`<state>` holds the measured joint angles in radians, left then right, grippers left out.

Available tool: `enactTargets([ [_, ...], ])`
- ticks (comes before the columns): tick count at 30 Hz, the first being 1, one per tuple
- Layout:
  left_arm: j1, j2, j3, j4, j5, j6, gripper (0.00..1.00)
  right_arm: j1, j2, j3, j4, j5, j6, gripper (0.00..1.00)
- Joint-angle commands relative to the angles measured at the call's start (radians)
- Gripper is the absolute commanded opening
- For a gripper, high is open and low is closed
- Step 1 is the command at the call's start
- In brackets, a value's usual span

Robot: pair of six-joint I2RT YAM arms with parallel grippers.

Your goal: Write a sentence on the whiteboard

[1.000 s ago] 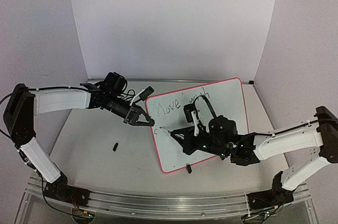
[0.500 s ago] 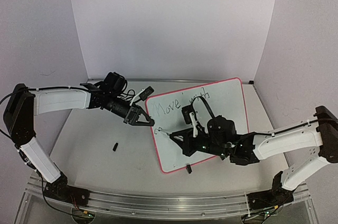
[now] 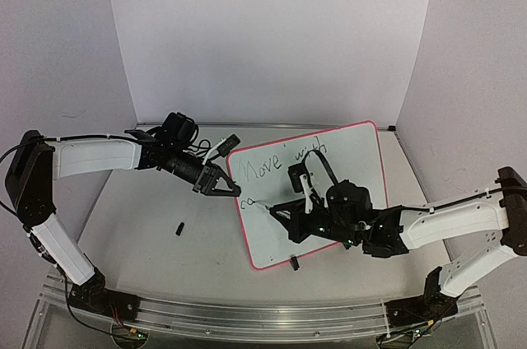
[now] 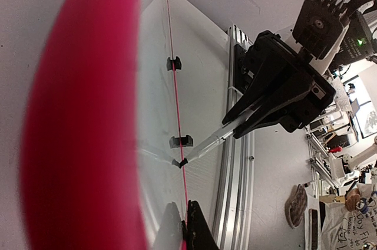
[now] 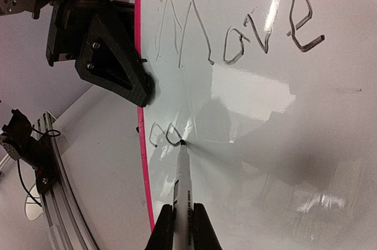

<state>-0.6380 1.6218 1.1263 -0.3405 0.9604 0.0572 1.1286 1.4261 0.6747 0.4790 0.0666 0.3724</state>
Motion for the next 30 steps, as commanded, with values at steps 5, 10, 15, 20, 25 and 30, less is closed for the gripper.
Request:
enactTargets([
  [5, -0.031, -0.025, 0.035, -0.042, -0.011, 0.072, 0.00, -0.002, 0.016, 0.045, -0.006, 0.022, -0.017, 0.00],
  [10, -0.031, -0.025, 0.035, -0.043, -0.010, 0.072, 0.00, -0.002, -0.039, 0.011, 0.026, 0.004, -0.021, 0.00],
  [15, -0.031, -0.026, 0.035, -0.043, -0.010, 0.072, 0.00, -0.003, -0.072, -0.013, 0.042, 0.015, -0.018, 0.00],
  [20, -0.031, -0.027, 0.035, -0.043, -0.012, 0.073, 0.00, -0.003, -0.040, 0.000, 0.041, 0.026, -0.014, 0.00],
  [25, -0.031, -0.029, 0.035, -0.044, -0.012, 0.073, 0.00, -0.003, -0.010, 0.022, 0.031, 0.039, -0.014, 0.00],
  [30, -0.031, -0.029, 0.033, -0.044, -0.011, 0.073, 0.00, -0.002, 0.015, 0.047, 0.016, 0.054, -0.021, 0.00],
])
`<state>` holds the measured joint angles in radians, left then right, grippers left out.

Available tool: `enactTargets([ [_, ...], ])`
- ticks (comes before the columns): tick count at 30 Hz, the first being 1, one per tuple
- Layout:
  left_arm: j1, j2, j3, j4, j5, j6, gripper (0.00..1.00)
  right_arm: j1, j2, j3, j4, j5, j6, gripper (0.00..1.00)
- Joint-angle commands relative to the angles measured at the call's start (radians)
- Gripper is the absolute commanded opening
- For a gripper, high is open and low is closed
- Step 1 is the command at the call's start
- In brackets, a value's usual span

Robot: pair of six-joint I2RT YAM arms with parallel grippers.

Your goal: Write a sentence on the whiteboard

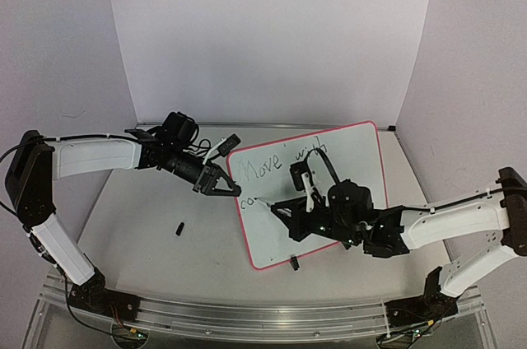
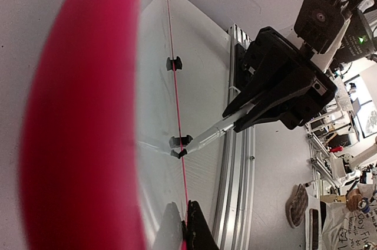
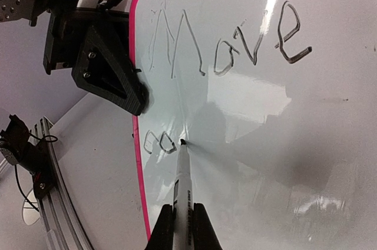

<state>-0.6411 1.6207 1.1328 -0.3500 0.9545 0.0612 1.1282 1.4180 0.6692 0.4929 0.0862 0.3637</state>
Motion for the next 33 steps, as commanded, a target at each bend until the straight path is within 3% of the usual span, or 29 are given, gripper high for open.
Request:
enactTargets([
  [1, -0.028, -0.028, 0.027, -0.034, -0.005, 0.069, 0.00, -0.002, 0.025, 0.054, 0.002, 0.038, -0.012, 0.00],
  [33, -0.031, -0.018, 0.028, -0.034, -0.003, 0.070, 0.00, -0.001, -0.017, -0.031, -0.053, 0.023, 0.054, 0.00],
])
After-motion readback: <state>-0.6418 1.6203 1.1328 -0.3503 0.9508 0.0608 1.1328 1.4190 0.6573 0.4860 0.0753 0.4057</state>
